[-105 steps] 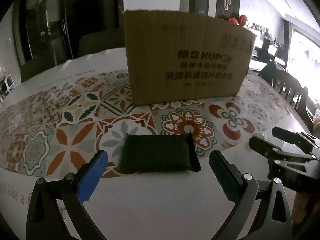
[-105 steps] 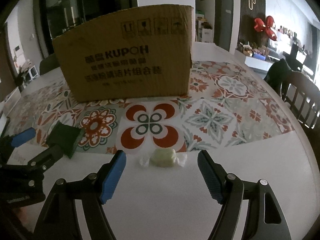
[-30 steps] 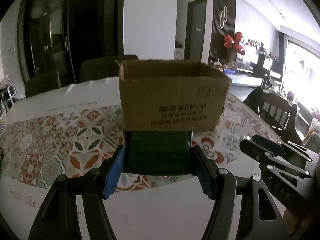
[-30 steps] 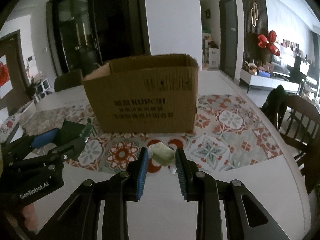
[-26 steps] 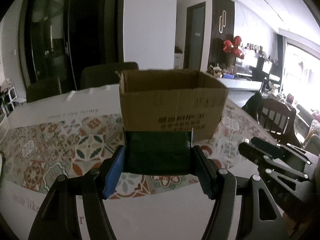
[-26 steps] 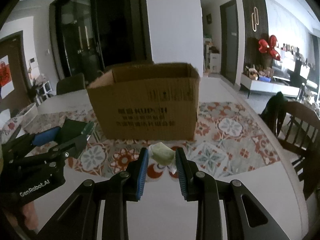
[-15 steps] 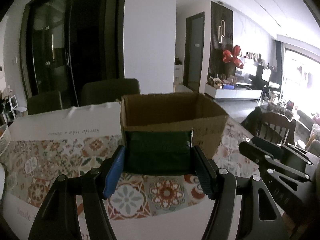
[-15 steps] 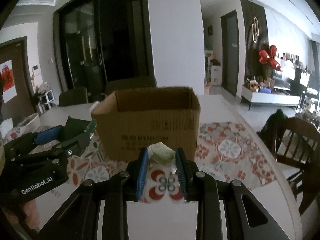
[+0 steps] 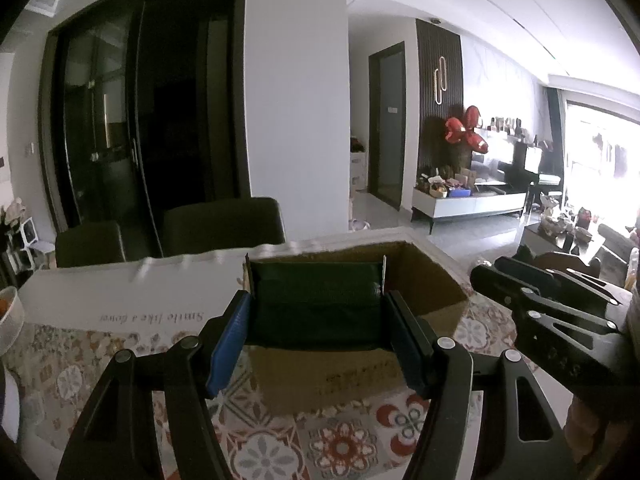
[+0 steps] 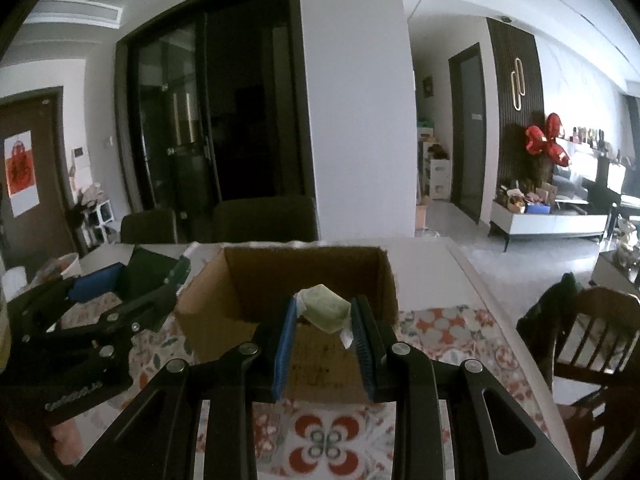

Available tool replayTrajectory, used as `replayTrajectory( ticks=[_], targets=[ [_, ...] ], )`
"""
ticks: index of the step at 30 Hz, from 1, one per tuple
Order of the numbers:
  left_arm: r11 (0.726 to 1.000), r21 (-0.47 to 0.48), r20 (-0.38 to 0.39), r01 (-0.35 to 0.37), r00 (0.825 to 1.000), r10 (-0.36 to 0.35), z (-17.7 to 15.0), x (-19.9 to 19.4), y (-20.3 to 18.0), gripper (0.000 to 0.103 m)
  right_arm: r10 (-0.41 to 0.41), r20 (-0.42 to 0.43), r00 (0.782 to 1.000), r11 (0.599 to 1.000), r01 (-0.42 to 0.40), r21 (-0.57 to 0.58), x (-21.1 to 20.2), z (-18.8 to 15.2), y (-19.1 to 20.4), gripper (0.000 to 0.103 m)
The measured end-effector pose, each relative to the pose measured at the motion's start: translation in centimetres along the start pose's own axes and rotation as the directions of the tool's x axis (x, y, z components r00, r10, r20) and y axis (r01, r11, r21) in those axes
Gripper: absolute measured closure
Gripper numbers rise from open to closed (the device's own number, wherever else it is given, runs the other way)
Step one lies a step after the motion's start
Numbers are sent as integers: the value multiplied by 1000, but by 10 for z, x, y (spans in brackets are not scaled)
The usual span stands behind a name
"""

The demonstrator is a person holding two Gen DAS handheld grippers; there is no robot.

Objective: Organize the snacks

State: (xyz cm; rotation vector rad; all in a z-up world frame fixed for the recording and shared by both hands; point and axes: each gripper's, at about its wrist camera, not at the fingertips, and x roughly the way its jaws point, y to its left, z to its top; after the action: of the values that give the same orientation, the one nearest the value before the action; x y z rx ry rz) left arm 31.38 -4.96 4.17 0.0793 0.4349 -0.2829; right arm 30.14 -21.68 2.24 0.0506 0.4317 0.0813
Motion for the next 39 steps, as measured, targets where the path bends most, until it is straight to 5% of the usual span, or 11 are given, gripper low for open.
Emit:
replayTrajectory(
  ticks=[16, 20, 22, 39],
  targets=[
    [1000, 17, -119, -12, 993, 13, 34, 77, 1, 33, 28, -127, 992, 999, -31, -20, 72, 37, -16, 73],
    [999, 9, -128, -41, 991, 42, 34, 87, 7, 19, 20, -152, 988, 1000, -23, -16, 84, 35, -20, 69],
    [998, 6, -127, -56, 990, 56, 33, 87, 8, 16, 15, -162, 987, 1000, -16, -10, 86, 33, -20, 60],
    [989, -12, -51, -147, 988, 146, 5, 18, 12, 0, -46, -118, 992, 998, 41, -39, 35, 13, -5, 37]
  ],
)
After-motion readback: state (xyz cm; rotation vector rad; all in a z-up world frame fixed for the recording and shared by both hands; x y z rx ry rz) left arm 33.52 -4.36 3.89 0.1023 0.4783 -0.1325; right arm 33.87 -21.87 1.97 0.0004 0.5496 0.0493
